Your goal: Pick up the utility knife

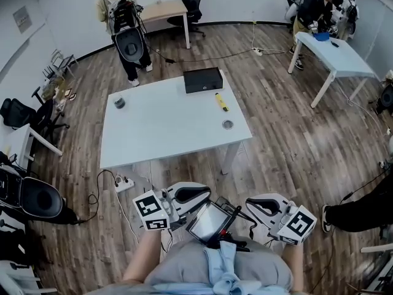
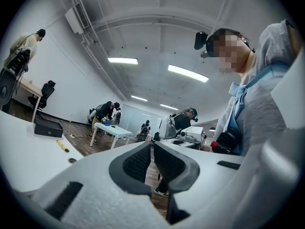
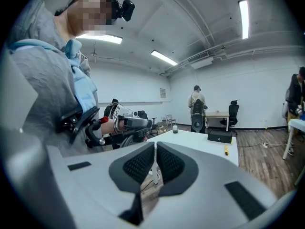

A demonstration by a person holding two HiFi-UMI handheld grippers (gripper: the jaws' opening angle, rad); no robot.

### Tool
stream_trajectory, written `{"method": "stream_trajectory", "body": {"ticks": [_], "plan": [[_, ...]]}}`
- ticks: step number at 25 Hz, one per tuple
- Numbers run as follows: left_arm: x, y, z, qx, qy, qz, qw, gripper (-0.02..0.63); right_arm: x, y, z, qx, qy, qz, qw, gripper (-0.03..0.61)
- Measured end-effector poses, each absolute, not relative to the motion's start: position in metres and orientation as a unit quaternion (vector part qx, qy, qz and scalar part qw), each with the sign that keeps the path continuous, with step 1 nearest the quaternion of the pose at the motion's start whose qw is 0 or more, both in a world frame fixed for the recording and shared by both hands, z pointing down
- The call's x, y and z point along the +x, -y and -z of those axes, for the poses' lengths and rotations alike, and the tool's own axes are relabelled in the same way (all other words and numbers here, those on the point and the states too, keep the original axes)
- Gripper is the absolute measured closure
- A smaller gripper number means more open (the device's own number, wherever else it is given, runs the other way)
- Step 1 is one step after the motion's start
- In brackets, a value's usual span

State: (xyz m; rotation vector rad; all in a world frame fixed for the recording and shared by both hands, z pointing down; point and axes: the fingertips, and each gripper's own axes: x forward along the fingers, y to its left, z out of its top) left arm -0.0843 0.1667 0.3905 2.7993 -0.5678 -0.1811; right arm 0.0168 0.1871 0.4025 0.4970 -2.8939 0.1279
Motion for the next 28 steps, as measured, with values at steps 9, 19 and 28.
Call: {"method": "stream_trajectory", "body": {"ticks": [9, 19, 28], "plan": [[-0.059, -0.135, -0.390, 0.970, 0.197, 0.056, 0.132, 0.595, 0.046, -0.156, -0.407, 0.169, 0.979, -0.041, 0.105, 0.548], [-0.057, -0.116, -0.404, 0.969, 0.193, 0.041, 0.149, 0.595, 0.048, -0.136, -0.420, 0.176, 0.977, -0.058, 0.104, 0.548], [-0.059, -0.050, -0.407, 0.971, 0.176, 0.039, 0.155, 0.595, 0.041, -0.077, -0.422, 0.188, 0.974, -0.068, 0.106, 0.548]]}}
